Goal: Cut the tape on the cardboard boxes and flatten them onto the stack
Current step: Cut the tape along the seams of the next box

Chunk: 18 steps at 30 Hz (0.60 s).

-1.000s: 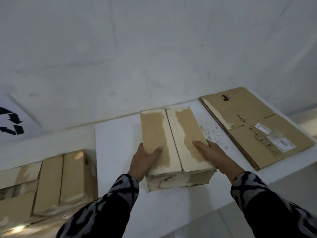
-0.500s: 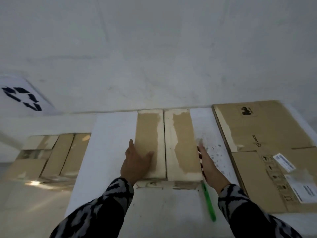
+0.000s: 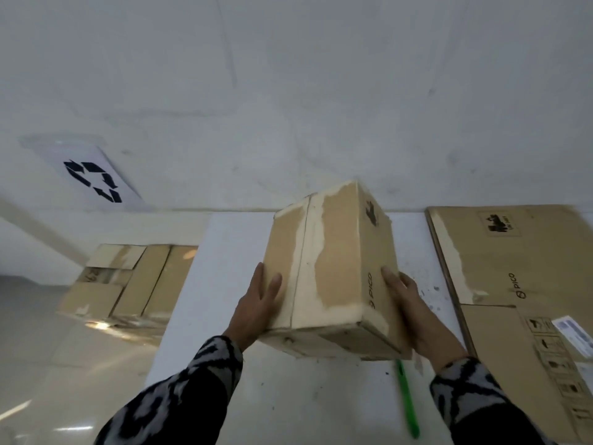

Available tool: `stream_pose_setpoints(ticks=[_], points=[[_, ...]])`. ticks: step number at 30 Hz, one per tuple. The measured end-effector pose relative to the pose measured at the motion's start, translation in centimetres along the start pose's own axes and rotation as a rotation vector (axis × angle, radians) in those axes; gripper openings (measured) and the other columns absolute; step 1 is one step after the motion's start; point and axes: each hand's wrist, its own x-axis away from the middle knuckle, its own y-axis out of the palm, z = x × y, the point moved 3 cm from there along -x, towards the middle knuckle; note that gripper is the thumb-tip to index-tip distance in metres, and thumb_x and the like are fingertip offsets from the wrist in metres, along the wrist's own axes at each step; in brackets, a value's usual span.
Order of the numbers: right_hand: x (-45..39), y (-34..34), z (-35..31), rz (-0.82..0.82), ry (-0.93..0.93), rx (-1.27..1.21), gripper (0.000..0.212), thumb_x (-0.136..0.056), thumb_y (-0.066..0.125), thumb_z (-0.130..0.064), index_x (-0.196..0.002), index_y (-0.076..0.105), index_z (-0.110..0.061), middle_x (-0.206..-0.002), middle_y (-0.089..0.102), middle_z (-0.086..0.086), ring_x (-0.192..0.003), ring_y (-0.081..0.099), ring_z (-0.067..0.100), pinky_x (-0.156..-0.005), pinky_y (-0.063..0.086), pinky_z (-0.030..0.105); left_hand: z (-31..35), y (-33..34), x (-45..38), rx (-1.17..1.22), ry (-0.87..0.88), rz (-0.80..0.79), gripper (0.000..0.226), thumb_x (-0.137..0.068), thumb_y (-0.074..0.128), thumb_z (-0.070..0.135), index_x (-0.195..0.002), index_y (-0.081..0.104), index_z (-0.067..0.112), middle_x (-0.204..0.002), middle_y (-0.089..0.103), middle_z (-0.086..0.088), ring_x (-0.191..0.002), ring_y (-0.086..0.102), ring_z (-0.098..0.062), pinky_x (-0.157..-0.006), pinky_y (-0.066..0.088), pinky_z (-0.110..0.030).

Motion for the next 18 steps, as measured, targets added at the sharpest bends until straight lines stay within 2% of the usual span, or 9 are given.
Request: stream_pose_setpoints(ticks=[2,4,7,8,10,11,13,16,18], points=[[1.4,-0.6,-1.8,-0.044,0.005,-0.065,0.065,-0.085,0.064,-0.060,-0.132,0.059,-0.015,-0.122,0.068,0.015,-0.111,0.065,0.037,-0.102,0.047,0.054,1.2,1.1,-0.5,0.011,0.019,-0.108,0.109,-0.071,0.032,0.092,-0.157,0.003,0.031,-0.158,0.024,0.011,-0.139,0.035,-0.015,-0.104,0.027,-0.026],[2.7,-1.1,-4.2,-0.045,-0.021,-0.042,0.052,-0.091,0.058,-0.051,-0.124,0.066,-0.012,-0.118,0.070,0.016,-0.110,0.065,0.037,-0.102,0.047,0.052,2.4,2.3,-0.9,0.070,0.048,-0.208,0.103,-0.079,0.041,0.084,-0.157,0.006,0.027,-0.155,0.027,0.009,-0.130,0.039,-0.012,-0.100,0.031,-0.026],[4.6,-0.2,-8.0,0.019,-0.119,0.111,0.049,-0.087,0.064,-0.047,-0.123,0.064,-0.013,-0.110,0.073,0.013,-0.100,0.071,0.032,-0.083,0.056,0.041,2.8,2.9,-1.5,0.183,0.048,-0.341,0.106,-0.073,0.059,0.079,-0.157,0.010,0.035,-0.155,0.027,0.011,-0.134,0.039,-0.015,-0.107,0.036,-0.035],[4.9,0.4,-8.9,0.042,-0.155,0.181,0.052,-0.084,0.068,-0.046,-0.125,0.062,-0.014,-0.109,0.074,0.011,-0.097,0.072,0.030,-0.077,0.058,0.039,2.8,2.6,-1.5,0.155,0.088,-0.340,0.100,-0.076,0.063,0.074,-0.155,0.014,0.039,-0.152,0.028,0.014,-0.134,0.039,-0.015,-0.109,0.036,-0.037],[4.7,1.9,-10.0,0.115,-0.218,0.321,0.060,-0.077,0.076,-0.048,-0.128,0.058,-0.021,-0.110,0.073,0.007,-0.095,0.073,0.026,-0.077,0.059,0.040,2.5,1.4,-2.1,0.080,0.221,-0.228,0.068,-0.084,0.069,0.055,-0.143,0.036,0.045,-0.140,0.040,0.019,-0.125,0.046,-0.012,-0.104,0.042,-0.033],[4.5,3.1,-10.1,0.147,-0.242,0.408,0.060,-0.076,0.078,-0.048,-0.127,0.057,-0.025,-0.111,0.073,0.003,-0.094,0.072,0.024,-0.080,0.058,0.041,2.5,0.8,-2.3,0.055,0.276,-0.203,0.051,-0.088,0.067,0.050,-0.133,0.045,0.046,-0.133,0.050,0.019,-0.119,0.053,-0.011,-0.099,0.047,-0.031],[3.7,6.0,-9.8,0.225,-0.259,0.562,0.057,-0.078,0.077,-0.049,-0.126,0.053,-0.032,-0.114,0.069,-0.004,-0.096,0.070,0.020,-0.085,0.057,0.043,2.7,-0.3,-2.1,0.057,0.233,-0.323,0.028,-0.098,0.054,0.047,-0.124,0.055,0.038,-0.119,0.065,0.014,-0.107,0.064,-0.012,-0.097,0.051,-0.038],[1.7,11.1,-7.6,0.276,-0.222,0.752,0.081,-0.081,0.071,-0.051,-0.149,0.031,-0.030,-0.138,0.055,0.002,-0.116,0.060,0.028,-0.098,0.050,0.045,0.9,-2.3,-1.5,0.027,-0.109,-0.533,0.054,-0.101,0.025,0.061,-0.128,0.058,0.029,-0.125,0.064,0.007,-0.108,0.063,-0.018,-0.093,0.046,-0.040],[0.3,14.3,-6.2,0.334,-0.174,0.867,0.089,-0.085,0.064,-0.052,-0.155,0.014,-0.028,-0.151,0.036,0.010,-0.130,0.046,0.037,-0.106,0.042,0.048,-0.7,-4.3,-1.9,-0.166,-0.111,-0.464,0.060,-0.102,0.018,0.059,-0.132,0.056,0.023,-0.133,0.058,0.002,-0.117,0.056,-0.024,-0.096,0.042,-0.039]])
